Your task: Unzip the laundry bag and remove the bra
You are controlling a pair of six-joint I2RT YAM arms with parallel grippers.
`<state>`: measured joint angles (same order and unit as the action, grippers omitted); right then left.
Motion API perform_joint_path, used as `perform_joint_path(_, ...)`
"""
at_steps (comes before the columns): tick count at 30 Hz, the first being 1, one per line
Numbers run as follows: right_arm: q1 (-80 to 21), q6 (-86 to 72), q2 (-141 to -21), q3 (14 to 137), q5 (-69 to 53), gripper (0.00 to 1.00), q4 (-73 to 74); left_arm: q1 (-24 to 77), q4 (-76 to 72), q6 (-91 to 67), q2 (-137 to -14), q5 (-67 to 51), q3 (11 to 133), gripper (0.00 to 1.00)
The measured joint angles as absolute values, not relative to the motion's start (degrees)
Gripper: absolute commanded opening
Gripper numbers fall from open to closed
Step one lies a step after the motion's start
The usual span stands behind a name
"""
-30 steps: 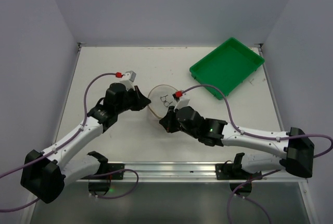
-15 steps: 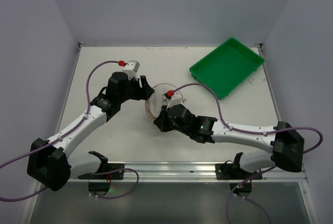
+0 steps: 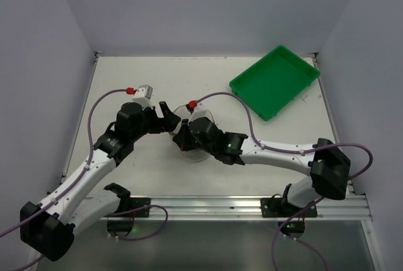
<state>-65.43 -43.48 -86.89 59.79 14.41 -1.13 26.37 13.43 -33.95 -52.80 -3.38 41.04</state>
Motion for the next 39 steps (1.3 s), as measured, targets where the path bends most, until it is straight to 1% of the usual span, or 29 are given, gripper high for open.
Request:
perform_joint_path(3,-65.2,-43.5,-86.9,59.7,14.3,0.00,-1.4,26.5,13.5,-35.2,-52.1,-4.6,39.2,0.84)
perform_joint_path(4,-65.2,-43.5,-86.8,59.6,14.2,0.00,-1.4,26.7,13.4,-35.7,-52.1,-5.1,38.5,0.75)
perform_joint_path(6,-65.2,-43.5,-86.6,59.1,14.2,0.00,-1.5,27.0,13.5,-36.8,-52.0,-6.2,37.2,0.65)
perform_joint_path(7,-65.2,-43.5,-86.4,58.7,14.2,0.00,-1.6,27.2,13.4,-37.0,-51.9,-6.5,36.6,0.54)
perform_joint_path(9,-65.2,-43.6,-85.8,57.6,14.2,0.00,-1.7,27.3,13.5,-37.6,-51.4,-7.1,35.7,0.39)
perform_joint_path(10,-65.2,-43.7,-85.4,57.1,14.1,0.00,-1.7,27.4,13.5,-37.9,-51.3,-7.1,35.7,0.21)
perform_joint_path(13,-65.2,-43.9,-83.8,55.0,14.0,0.00,-1.8,27.5,13.3,-38.0,-51.3,-7.2,35.7,0.00)
perform_joint_path(18,-65.1,-44.5,-79.0,51.2,14.0,0.00,-1.3,27.8,12.5,-37.3,-52.8,-7.9,35.9,0.00)
perform_joint_path(24,-65.1,-45.5,-72.2,46.3,14.2,0.00,-0.4,27.8,11.1,-34.9,-58.0,-7.9,38.8,0.00)
perform_joint_path(30,-65.1,-46.0,-69.9,44.6,14.5,0.00,-0.2,27.8,9.3,-30.9,-63.2,-8.3,42.8,0.00)
perform_joint_path(32,-65.0,-46.0,-69.9,44.7,14.5,0.00,-0.2,27.8,8.8,-29.5,-64.4,-8.7,44.0,0.09)
perform_joint_path(33,-64.9,-46.1,-70.1,44.7,14.5,0.00,-0.3,27.8,8.2,-28.9,-64.8,-8.8,44.6,0.10)
perform_joint_path(34,-64.9,-46.1,-70.3,44.7,14.4,0.00,-0.4,27.8,7.8,-28.6,-65.2,-8.9,45.0,0.16)
perform_joint_path(35,-64.8,-46.1,-70.8,44.9,14.4,0.00,-0.4,27.8,7.6,-28.2,-65.4,-9.0,45.5,0.23)
perform_joint_path(36,-64.8,-46.0,-71.5,45.3,14.2,0.00,-0.4,27.8,7.2,-27.9,-65.4,-8.9,45.8,0.35)
perform_joint_path(37,-64.9,-46.0,-72.3,45.8,14.1,0.00,-0.3,27.8,6.7,-27.8,-65.3,-8.8,46.0,0.59)
perform_joint_path(39,-64.9,-45.9,-74.3,47.5,13.9,0.00,-0.2,27.8,6.0,-28.1,-64.3,-8.8,46.1,0.79)
